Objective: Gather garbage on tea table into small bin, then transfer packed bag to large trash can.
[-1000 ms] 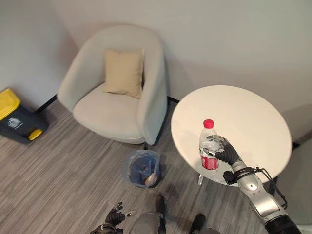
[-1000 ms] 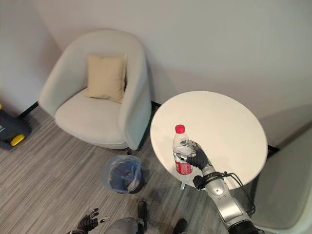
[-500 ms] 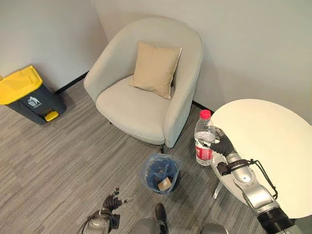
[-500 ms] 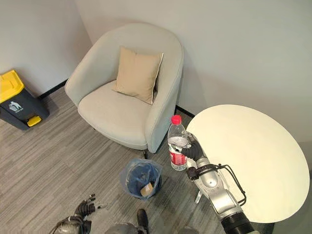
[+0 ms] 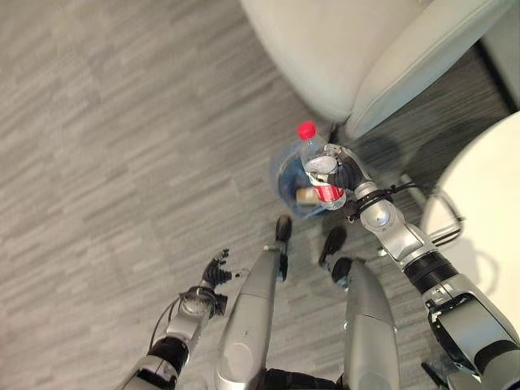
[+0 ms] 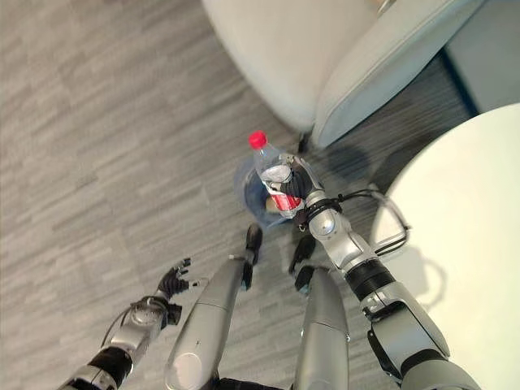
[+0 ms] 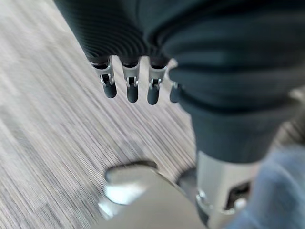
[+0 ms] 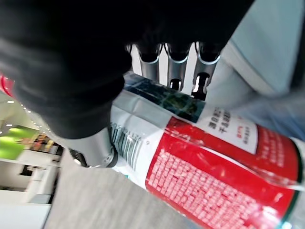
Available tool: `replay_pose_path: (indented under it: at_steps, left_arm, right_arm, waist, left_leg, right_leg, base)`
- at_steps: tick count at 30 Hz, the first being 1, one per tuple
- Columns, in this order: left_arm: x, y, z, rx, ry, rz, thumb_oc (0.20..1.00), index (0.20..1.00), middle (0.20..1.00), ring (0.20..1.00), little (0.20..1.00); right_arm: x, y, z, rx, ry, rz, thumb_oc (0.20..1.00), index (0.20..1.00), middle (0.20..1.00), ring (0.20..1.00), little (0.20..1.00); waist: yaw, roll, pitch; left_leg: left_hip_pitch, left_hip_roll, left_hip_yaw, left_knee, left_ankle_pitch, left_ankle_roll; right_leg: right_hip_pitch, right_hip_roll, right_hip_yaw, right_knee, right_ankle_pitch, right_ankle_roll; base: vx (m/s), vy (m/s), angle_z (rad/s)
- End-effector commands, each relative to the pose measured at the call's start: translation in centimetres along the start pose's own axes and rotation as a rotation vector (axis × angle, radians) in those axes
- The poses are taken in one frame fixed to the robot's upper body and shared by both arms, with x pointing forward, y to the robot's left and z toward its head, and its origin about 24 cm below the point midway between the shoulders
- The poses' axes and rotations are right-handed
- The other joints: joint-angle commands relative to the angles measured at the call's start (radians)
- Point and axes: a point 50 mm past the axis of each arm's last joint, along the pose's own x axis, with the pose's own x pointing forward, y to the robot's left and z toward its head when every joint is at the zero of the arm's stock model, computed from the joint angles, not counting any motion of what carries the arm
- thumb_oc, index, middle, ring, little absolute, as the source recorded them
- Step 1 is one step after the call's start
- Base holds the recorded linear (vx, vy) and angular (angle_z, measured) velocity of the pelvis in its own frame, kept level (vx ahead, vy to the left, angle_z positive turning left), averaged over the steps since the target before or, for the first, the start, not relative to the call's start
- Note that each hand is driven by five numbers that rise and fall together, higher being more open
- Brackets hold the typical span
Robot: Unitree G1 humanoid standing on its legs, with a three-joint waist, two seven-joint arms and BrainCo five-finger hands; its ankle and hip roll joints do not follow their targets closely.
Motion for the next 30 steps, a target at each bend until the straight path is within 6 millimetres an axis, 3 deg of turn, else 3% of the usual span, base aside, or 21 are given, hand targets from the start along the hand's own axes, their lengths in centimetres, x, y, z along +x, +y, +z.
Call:
replay_pose_path:
  at_steps: [1,5,12,20,22,23,30]
  left_arm:
    - [-1.7,1.3,-3.3,-0.045,0.071,0.072,1.0,1.0,1.0,1.0,1.0]
    - [-0.7,1.5,-0.7,-0.042,-0.013,0.071,1.0,1.0,1.0,1.0,1.0]
    - [-0.5,1.1,0.4,-0.022,-0.051,0.04,1.0,1.0,1.0,1.0,1.0]
    - [-0.1,0.6,1.7,-0.009,-0.093,0.015,1.0,1.0,1.0,1.0,1.0]
    - [0.0,0.4,2.0,-0.007,-0.104,0.009,1.0,1.0,1.0,1.0,1.0]
    - [0.0,0.2,2.2,-0.009,-0.111,0.004,1.0,1.0,1.0,1.0,1.0]
    - [0.2,0.0,2.4,-0.021,-0.113,0.015,1.0,1.0,1.0,1.0,1.0]
  right_arm:
    - [-1.8,0.2,0.9,0.07,-0.074,-0.101,0.2,0.2,0.2,0.2,0.2]
    - [0.1,-1.7,1.1,-0.007,-0.071,-0.164,0.2,0.2,0.2,0.2,0.2]
    - [2.6,-4.6,1.8,-0.068,-0.059,-0.237,0.2,0.2,0.2,0.2,0.2]
    - [4.1,-5.5,0.8,-0.088,0.044,-0.244,0.2,0.2,0.2,0.2,0.2]
    - [4.2,-4.7,0.0,-0.095,0.092,-0.217,0.592,0.592,0.592,0.592,0.592]
    - [4.2,-4.3,-0.3,-0.103,0.109,-0.204,1.0,1.0,1.0,1.0,1.0]
    - [2.9,-1.5,-1.4,-0.147,0.117,-0.109,1.0,1.0,1.0,1.0,1.0]
  waist:
    - [-0.054,-0.008,-0.152]
    - [-0.051,-0.004,-0.145]
    - [-0.031,-0.002,-0.171]
    - [-0.011,0.004,-0.177]
    - [-0.01,0.005,-0.177]
    - [-0.009,0.005,-0.178]
    - [-0.023,-0.007,-0.18]
  left_leg:
    - [0.071,-0.016,0.016,-0.071,-0.046,-0.001]
    - [-0.097,-0.029,0.016,0.037,-0.065,0.006]
    - [-0.268,-0.05,0.012,0.151,-0.097,0.026]
    - [-0.335,-0.068,0.002,0.161,-0.093,0.035]
    - [-0.342,-0.073,0.001,0.163,-0.091,0.036]
    - [-0.345,-0.076,0.001,0.163,-0.091,0.037]
    - [-0.334,-0.074,-0.002,0.139,-0.086,0.038]
  right_leg:
    - [0.119,-0.038,0.036,-0.114,-0.071,0.108]
    - [-0.048,-0.065,0.054,0.015,-0.112,0.094]
    - [-0.222,-0.098,0.098,0.136,-0.152,0.072]
    - [-0.294,-0.12,0.113,0.168,-0.157,0.072]
    - [-0.301,-0.121,0.116,0.174,-0.156,0.072]
    - [-0.303,-0.121,0.115,0.175,-0.155,0.073]
    - [-0.295,-0.11,0.112,0.158,-0.144,0.079]
  base:
    - [-0.1,0.036,-0.12]
    - [-0.02,-0.004,0.02]
    - [0.03,0.002,0.12]
    - [0.02,0.003,0.08]
    - [0.0,0.0,0.0]
    - [0.01,0.012,0.05]
    - [0.0,0.002,0.03]
